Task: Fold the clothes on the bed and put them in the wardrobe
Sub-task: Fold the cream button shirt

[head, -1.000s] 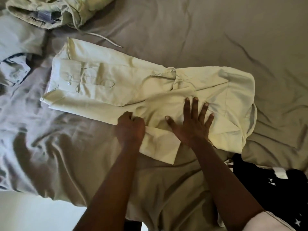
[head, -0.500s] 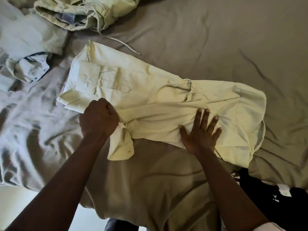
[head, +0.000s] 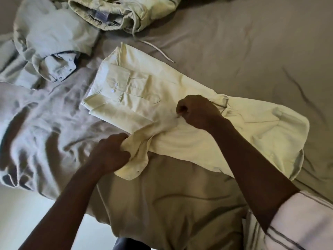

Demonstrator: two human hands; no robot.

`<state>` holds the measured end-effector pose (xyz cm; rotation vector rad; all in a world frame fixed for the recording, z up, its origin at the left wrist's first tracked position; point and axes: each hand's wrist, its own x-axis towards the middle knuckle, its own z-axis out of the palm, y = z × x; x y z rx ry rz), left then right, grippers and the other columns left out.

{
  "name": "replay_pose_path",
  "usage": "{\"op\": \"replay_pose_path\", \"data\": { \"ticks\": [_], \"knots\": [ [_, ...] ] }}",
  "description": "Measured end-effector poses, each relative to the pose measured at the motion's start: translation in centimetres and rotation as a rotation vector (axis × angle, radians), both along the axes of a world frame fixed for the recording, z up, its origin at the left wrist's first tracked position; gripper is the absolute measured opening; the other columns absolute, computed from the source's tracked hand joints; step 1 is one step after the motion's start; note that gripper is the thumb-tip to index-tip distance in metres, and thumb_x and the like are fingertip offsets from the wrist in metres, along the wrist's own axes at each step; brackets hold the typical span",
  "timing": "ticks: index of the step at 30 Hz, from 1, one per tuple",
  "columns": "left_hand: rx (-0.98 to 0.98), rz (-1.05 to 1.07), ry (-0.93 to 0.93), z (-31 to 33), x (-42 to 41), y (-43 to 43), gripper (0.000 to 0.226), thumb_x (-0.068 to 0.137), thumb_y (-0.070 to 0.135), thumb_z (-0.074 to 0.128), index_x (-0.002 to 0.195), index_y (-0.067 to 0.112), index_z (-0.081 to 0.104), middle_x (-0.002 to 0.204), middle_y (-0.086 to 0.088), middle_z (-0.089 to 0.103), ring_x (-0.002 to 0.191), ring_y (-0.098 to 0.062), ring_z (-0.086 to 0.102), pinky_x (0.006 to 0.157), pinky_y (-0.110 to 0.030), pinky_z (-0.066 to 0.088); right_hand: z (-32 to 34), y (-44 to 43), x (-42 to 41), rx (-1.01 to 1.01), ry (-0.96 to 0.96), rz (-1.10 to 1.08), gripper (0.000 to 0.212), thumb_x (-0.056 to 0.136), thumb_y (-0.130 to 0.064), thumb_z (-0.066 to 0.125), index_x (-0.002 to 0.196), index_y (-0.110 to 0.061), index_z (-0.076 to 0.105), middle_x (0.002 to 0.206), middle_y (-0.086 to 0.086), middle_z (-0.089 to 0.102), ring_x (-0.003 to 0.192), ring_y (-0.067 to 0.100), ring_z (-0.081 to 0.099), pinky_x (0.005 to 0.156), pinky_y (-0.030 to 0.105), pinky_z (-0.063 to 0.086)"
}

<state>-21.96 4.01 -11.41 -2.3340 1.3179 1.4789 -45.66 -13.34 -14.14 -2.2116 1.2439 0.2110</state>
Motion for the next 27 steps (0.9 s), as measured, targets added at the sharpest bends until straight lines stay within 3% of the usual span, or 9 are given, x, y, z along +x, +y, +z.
{"op": "replay_pose_path", "data": {
  "ticks": [2,6,9,13,15,19,21,23,27],
  "knots": [
    [-0.037,0.092,0.229,0.7,2.0,0.0,0.044,0.062,0.024,0.067,0.104,0.034,0.075,0.102,0.004,0.078,0.095,-0.022,0.072,0.084,-0.043,0.058,0.8,-0.7,-0.5,-0.007,-0.161,-0.196,0.017,0.087,-0.009,0.062,0.091,-0.02,0.074,0.092,-0.003,0.07,0.082,0.016,0.063,0.08,0.033,0.049],
    [0.097,0.218,0.571,1.1,5.0,-1.7,0.061,0.053,0.017,0.079,0.114,0.023,0.077,0.106,-0.009,0.079,0.1,-0.031,0.075,0.091,-0.047,0.057,2.8,0.4,-1.7,-0.064,-0.406,-0.523,0.008,0.09,-0.014,0.065,0.093,-0.02,0.07,0.088,-0.013,0.069,0.066,0.008,0.063,0.067,0.017,0.045],
    [0.117,0.221,0.565,0.3,6.6,-4.0,0.064,0.05,0.024,0.087,0.113,0.015,0.078,0.111,-0.016,0.077,0.098,-0.031,0.074,0.091,-0.045,0.056,3.6,2.5,-1.7,-0.138,-0.56,-0.63,0.004,0.091,-0.015,0.066,0.093,-0.018,0.067,0.088,-0.013,0.068,0.072,0.009,0.066,0.066,0.027,0.053],
    [-0.048,0.381,0.383,-1.1,7.9,-8.1,0.023,0.09,0.0,0.074,0.108,0.016,0.074,0.09,-0.004,0.073,0.073,-0.01,0.068,0.061,-0.026,0.056,3.3,5.7,-1.2,-0.269,-0.604,-0.623,0.012,0.092,-0.005,0.063,0.098,-0.016,0.065,0.094,-0.007,0.066,0.078,0.009,0.065,0.064,0.022,0.053],
    [-0.116,0.517,0.309,-1.5,8.3,-9.7,0.02,0.093,0.024,0.076,0.112,0.016,0.075,0.096,-0.005,0.074,0.084,-0.017,0.065,0.072,-0.031,0.054,2.5,6.9,-0.9,-0.281,-0.586,-0.596,0.015,0.091,-0.004,0.062,0.1,-0.016,0.065,0.098,-0.005,0.067,0.081,0.008,0.065,0.065,0.025,0.054],
    [-0.083,0.784,0.351,-0.9,7.2,-9.6,0.054,0.088,0.074,0.061,0.108,0.026,0.073,0.11,-0.003,0.078,0.093,-0.018,0.066,0.076,-0.033,0.049,0.9,8.8,0.0,-0.27,-0.449,-0.555,0.024,0.091,-0.017,0.064,0.114,-0.024,0.063,0.107,-0.01,0.062,0.087,0.006,0.065,0.07,0.039,0.057],
    [-0.108,0.709,0.277,-1.4,6.4,-8.1,0.042,0.081,0.059,0.079,0.111,0.03,0.07,0.117,-0.005,0.074,0.096,-0.017,0.067,0.082,-0.036,0.054,0.5,9.3,0.5,-0.304,-0.263,-0.468,0.043,0.089,-0.032,0.067,0.131,-0.03,0.058,0.119,-0.01,0.059,0.087,0.013,0.066,0.068,0.036,0.057],
    [-0.184,0.531,0.127,-2.4,5.7,-6.4,0.071,0.071,0.034,0.092,0.132,0.033,0.055,0.112,-0.005,0.067,0.102,-0.027,0.067,0.083,-0.038,0.054,-0.3,9.4,1.3,-0.397,-0.093,-0.292,0.056,0.088,-0.037,0.069,0.141,-0.028,0.055,0.132,-0.003,0.056,0.084,0.02,0.067,0.06,0.032,0.054],
    [-0.332,0.39,-0.087,-3.2,3.7,-4.8,0.087,0.081,0.011,0.076,0.151,0.034,0.029,0.092,0.002,0.056,0.093,-0.031,0.058,0.086,-0.038,0.047,-2.2,8.3,3.4,-0.451,0.138,-0.037,0.042,0.084,-0.022,0.073,0.125,-0.025,0.066,0.118,0.002,0.062,0.059,0.022,0.065,0.046,0.025,0.037]
  ]
}}
